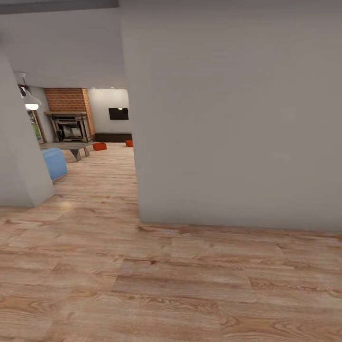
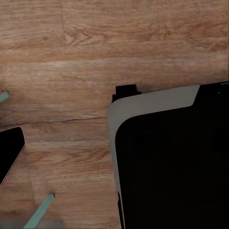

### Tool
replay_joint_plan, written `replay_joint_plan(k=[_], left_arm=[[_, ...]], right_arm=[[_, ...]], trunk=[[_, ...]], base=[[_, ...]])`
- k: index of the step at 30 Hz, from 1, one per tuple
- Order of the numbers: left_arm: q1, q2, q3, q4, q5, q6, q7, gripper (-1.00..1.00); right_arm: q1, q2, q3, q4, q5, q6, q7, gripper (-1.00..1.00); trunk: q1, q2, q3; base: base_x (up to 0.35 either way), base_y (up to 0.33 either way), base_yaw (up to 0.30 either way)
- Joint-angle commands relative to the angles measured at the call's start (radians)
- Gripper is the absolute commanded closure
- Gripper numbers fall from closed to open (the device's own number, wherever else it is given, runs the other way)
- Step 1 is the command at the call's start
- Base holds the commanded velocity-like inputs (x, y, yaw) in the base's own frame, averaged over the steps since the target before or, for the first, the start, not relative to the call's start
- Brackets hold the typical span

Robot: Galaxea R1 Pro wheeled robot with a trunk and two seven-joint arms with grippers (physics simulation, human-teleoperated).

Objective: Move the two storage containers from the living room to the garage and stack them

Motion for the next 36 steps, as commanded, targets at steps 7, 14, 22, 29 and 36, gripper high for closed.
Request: replay_joint_plan(k=[7, 14, 22, 29, 36], left_arm=[[0.0, 0.0, -0.001, -0.001, -0.01, 0.001, -0.002, -1.0], [0.0, 0.001, -0.001, -0.001, -0.01, 0.001, -0.002, -1.0], [0.0, 0.0, -0.001, -0.001, -0.01, 0.001, -0.002, -1.0], [0.0, 0.0, -0.001, -0.001, -0.01, 0.001, -0.002, -1.0], [0.0, 0.0, -0.001, -0.001, -0.01, 0.001, -0.002, -1.0]], right_arm=[[-0.001, 0.0, 0.0, 0.001, 0.001, -0.003, 0.003, -1.0], [-0.001, 0.0, 0.0, 0.001, 0.001, -0.004, 0.003, -1.0], [-0.001, 0.0, 0.0, 0.001, 0.001, -0.003, 0.003, -1.0], [-0.001, 0.0, 0.0, 0.001, 0.001, -0.004, 0.003, -1.0], [-0.001, 0.0, 0.0, 0.001, 0.001, -0.004, 0.003, -1.0]], trunk=[[0.001, -0.001, -0.001], [0.001, -0.001, -0.001], [0.001, -0.001, -0.001], [0.001, -0.001, -0.001], [0.001, -0.001, -0.001]], base=[[0.346, 0.0, 0.025], [0.346, 0.0, 0.205], [0.346, 0.0, 0.055], [0.346, 0.0, 0.059], [0.346, 0.0, 0.242]])
